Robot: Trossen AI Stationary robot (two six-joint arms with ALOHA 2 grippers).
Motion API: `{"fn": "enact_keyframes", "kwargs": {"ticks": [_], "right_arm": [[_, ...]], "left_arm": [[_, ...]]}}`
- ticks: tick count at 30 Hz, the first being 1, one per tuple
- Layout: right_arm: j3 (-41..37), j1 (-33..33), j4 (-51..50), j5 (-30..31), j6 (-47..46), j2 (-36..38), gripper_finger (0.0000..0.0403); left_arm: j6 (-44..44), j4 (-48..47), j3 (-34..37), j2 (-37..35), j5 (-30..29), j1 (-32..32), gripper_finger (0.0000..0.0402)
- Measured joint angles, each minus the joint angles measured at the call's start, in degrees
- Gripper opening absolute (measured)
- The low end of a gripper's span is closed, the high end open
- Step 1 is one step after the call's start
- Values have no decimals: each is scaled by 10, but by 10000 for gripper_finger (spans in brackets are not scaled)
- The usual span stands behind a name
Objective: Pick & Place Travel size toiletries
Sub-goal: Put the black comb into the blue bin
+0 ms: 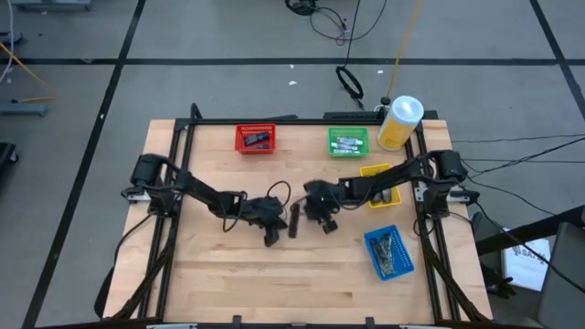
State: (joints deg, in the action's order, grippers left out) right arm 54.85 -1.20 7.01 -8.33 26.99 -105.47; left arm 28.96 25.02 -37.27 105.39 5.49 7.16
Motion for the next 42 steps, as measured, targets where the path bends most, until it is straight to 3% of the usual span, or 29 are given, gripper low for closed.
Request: {"fn": "enact_keyframes", "kwargs": {"ticks": [4,9,11,14,17,21,26,30,35,42], "right_arm": [[0,-27,61,53,-11,0,152],[0,-27,55,43,-64,18,150],[1,-16,35,-2,-81,25,150],[0,7,24,-117,-117,28,146],[0,36,48,-177,-153,16,139],[-1,72,116,-124,-188,-24,120],[0,92,190,-5,-231,-62,79],[0,96,182,51,-261,-70,42],[1,94,129,56,-264,-58,6],[1,93,11,53,-201,-20,7]], "left_arm": [[7,59,1,17,-29,30,2],[-31,118,3,9,-65,50,2],[-47,121,2,-9,-83,45,2],[-61,66,2,-37,-135,22,1],[-82,55,2,-46,-136,-19,1],[-119,53,1,-19,-101,-64,1],[-171,71,0,14,-101,-78,0],[-181,59,-1,22,-101,-77,0],[-179,39,-1,18,-107,-64,0],[-154,36,1,-10,-125,-31,0]]}}
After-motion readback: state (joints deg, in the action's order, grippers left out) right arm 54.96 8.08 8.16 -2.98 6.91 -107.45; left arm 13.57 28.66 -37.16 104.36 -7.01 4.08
